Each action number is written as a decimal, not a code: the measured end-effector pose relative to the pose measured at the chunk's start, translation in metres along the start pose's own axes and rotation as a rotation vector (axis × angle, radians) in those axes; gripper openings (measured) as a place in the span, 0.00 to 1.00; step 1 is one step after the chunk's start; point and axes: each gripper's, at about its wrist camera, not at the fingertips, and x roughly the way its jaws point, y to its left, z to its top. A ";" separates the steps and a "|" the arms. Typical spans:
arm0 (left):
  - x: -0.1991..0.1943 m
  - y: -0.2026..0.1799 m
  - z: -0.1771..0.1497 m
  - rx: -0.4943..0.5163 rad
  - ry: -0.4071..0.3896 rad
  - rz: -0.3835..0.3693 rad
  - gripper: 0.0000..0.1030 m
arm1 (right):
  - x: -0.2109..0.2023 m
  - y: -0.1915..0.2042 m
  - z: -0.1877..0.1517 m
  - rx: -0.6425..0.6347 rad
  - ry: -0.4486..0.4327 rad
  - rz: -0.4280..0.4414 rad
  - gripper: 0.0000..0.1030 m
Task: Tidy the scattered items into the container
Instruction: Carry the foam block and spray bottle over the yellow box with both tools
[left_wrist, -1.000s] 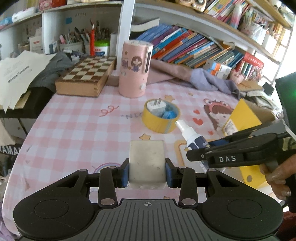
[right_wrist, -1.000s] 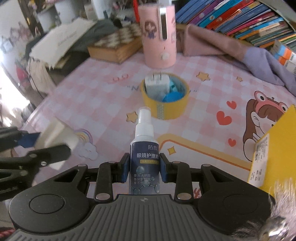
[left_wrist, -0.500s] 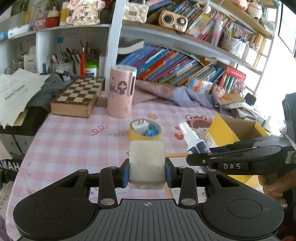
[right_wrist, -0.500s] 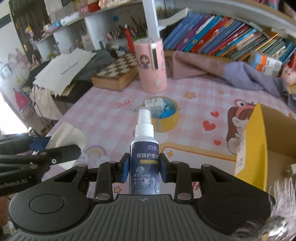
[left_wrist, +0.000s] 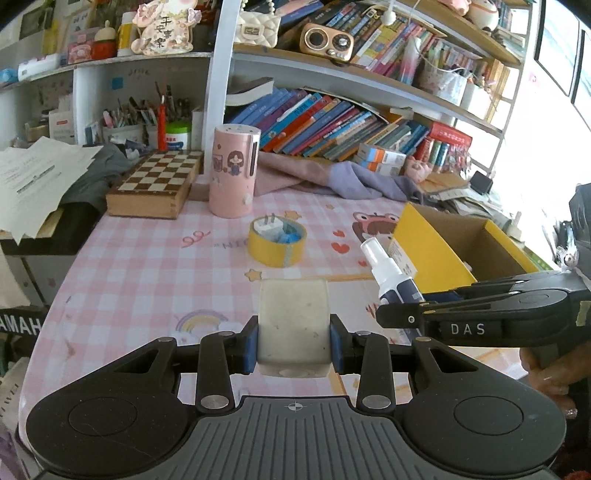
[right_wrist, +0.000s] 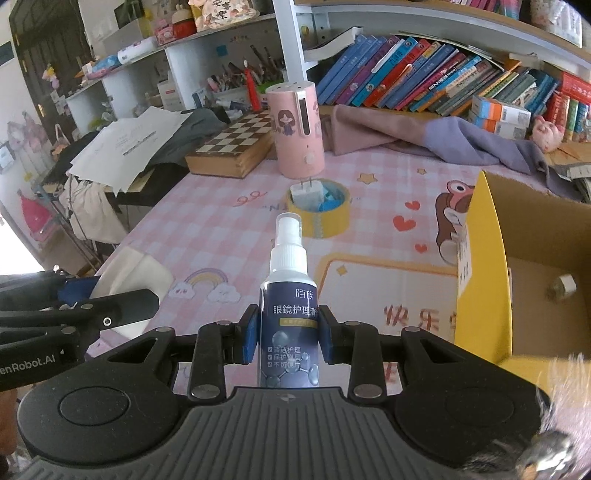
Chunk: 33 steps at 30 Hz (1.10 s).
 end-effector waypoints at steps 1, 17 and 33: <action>-0.004 -0.001 -0.004 0.000 0.002 -0.002 0.34 | -0.003 0.003 -0.005 0.003 0.000 0.000 0.29; -0.046 -0.017 -0.057 0.041 0.065 -0.059 0.34 | -0.050 0.029 -0.083 0.071 0.028 -0.031 0.29; -0.043 -0.054 -0.069 0.135 0.105 -0.193 0.34 | -0.089 0.012 -0.127 0.192 0.023 -0.147 0.29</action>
